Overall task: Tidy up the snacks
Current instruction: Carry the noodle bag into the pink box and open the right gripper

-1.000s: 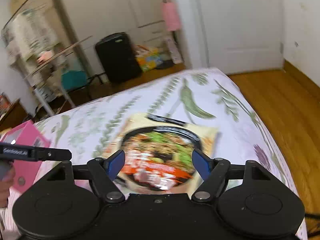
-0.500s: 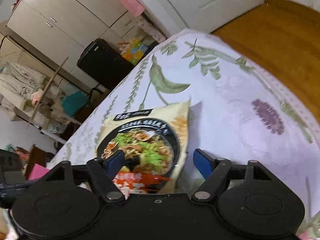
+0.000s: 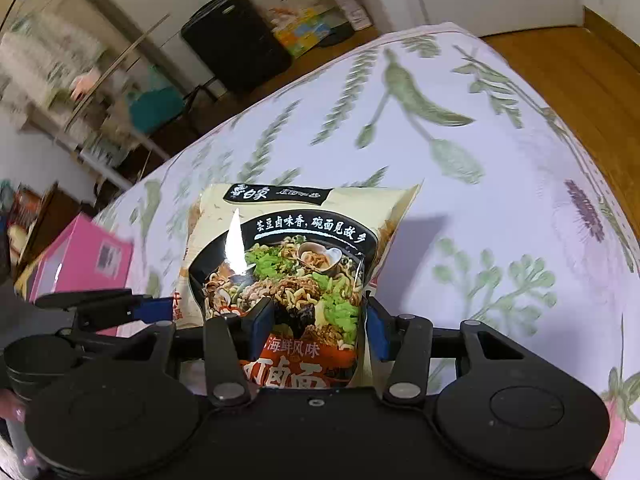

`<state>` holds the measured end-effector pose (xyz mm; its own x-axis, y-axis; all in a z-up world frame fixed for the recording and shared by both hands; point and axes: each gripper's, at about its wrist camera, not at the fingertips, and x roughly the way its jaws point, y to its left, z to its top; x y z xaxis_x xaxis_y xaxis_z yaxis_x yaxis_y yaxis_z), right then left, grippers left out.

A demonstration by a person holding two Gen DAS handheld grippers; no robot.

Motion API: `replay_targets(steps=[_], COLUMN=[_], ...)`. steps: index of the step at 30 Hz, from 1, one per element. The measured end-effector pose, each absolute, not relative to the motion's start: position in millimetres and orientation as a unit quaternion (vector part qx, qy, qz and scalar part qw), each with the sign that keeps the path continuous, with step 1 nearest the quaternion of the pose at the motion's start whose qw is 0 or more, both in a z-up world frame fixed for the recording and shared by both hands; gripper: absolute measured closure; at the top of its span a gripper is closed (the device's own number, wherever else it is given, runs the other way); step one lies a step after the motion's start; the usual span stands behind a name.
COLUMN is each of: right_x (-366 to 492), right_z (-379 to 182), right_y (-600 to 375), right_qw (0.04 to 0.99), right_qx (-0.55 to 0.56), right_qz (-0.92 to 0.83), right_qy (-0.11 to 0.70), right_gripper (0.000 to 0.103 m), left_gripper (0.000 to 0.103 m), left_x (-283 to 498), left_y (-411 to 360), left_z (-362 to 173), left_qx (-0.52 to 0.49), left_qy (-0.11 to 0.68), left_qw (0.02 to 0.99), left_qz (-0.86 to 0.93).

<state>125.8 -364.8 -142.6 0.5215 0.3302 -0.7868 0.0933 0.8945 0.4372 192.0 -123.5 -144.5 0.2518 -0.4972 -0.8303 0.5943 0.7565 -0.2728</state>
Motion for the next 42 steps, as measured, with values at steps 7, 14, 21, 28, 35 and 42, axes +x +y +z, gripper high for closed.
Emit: replay_targets(steps=[7, 14, 21, 28, 35, 42], right_x=[110, 99, 87, 79, 96, 128], right_z=[-123, -110, -100, -69, -38, -29], right_y=[-330, -306, -276, -223, -157, -99], right_qw=[0.839, 0.833, 0.83, 0.821, 0.808, 0.801], right_qx=[0.194, 0.187, 0.172, 0.143, 0.123, 0.123], right_qz=[0.097, 0.115, 0.149, 0.212, 0.303, 0.349], right_qy=[0.499, 0.508, 0.509, 0.51, 0.49, 0.471], right_gripper=[0.048, 0.046, 0.046, 0.046, 0.049, 0.058], left_gripper=[0.048, 0.048, 0.048, 0.048, 0.048, 0.048], left_x=[164, 140, 114, 88, 67, 76], left_y=[-90, -60, -17, 53, 132, 197], left_z=[-126, -116, -113, -82, -50, -33], left_qx=[0.053, 0.026, -0.019, -0.057, -0.076, -0.116], left_qy=[0.517, 0.543, 0.561, 0.543, 0.513, 0.485], left_qw=[0.791, 0.783, 0.778, 0.79, 0.824, 0.85], left_qz=[-0.321, -0.302, -0.283, -0.279, -0.23, -0.167])
